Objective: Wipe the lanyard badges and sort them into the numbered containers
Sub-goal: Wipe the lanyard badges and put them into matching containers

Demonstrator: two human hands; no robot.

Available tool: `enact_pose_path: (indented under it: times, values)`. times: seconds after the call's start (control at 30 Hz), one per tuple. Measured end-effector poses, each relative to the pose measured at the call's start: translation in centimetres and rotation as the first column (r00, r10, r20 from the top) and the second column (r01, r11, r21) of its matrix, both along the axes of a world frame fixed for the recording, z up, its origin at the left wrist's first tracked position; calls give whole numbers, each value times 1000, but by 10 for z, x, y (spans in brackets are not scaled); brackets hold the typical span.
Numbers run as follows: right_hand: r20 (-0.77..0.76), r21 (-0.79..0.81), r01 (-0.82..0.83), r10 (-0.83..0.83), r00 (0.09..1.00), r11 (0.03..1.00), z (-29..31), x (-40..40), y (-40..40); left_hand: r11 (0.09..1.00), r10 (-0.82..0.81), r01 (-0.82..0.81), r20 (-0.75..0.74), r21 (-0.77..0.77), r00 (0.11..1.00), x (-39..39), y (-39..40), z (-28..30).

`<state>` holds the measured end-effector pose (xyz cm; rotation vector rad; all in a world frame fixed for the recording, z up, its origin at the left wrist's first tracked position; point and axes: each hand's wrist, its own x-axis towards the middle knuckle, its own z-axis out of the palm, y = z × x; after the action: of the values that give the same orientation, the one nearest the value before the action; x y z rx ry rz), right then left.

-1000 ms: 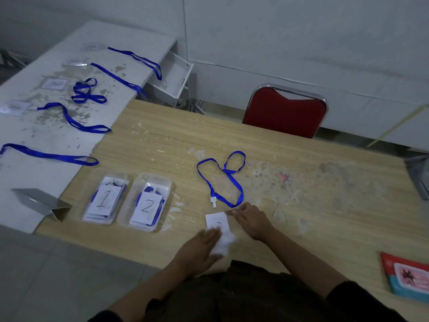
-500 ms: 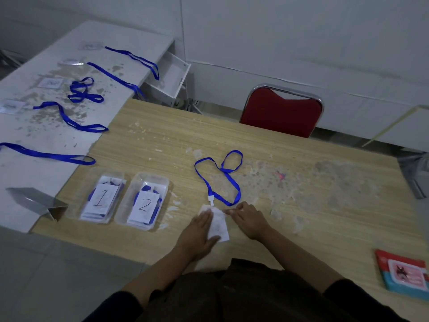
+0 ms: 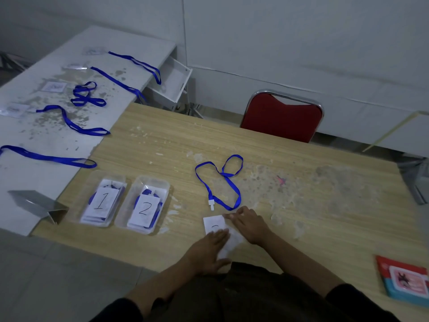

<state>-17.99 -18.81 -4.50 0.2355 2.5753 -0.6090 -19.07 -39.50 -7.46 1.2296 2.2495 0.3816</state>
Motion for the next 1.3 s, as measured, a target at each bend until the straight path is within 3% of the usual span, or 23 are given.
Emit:
enact_pose_path:
  times: [0.13, 0.2, 0.4, 0.57, 0.8, 1.03, 1.13, 1.23, 1.3]
  values:
    - [-6, 6, -20, 20, 1000, 1000, -1, 1, 1, 980, 200, -199, -46, 23, 979, -23, -7, 3]
    - [-18, 10, -22, 22, 1000, 1000, -1, 2, 0, 977, 214, -215, -54, -8, 975, -30, -7, 4]
    - [3, 11, -10, 10, 1000, 1000, -5, -2, 2, 999, 37, -36, -20, 34, 999, -2, -6, -7]
    - [-14, -5, -9, 8, 1000, 1000, -3, -1, 1, 979, 205, -206, -117, 1, 972, -30, -14, -7]
    - [-35, 32, -14, 15, 999, 999, -5, 0, 0, 997, -12, 17, -65, 71, 998, -8, -43, -21]
    - [-36, 45, -12, 14, 999, 999, -5, -2, -2, 997, -15, 16, -16, 72, 1000, -37, -75, -15]
    - [-48, 76, -41, 44, 998, 996, -4, -3, -5, 963, 217, -219, 30, 158, 976, -36, -73, -11]
    - [-51, 57, 7, -4, 999, 998, -4, -3, -10, 846, 496, -485, 7, 221, 868, -36, -63, -11]
    - [-41, 86, -15, 19, 999, 996, -5, -3, -15, 783, 591, -579, 18, 229, 806, -37, -57, -8]
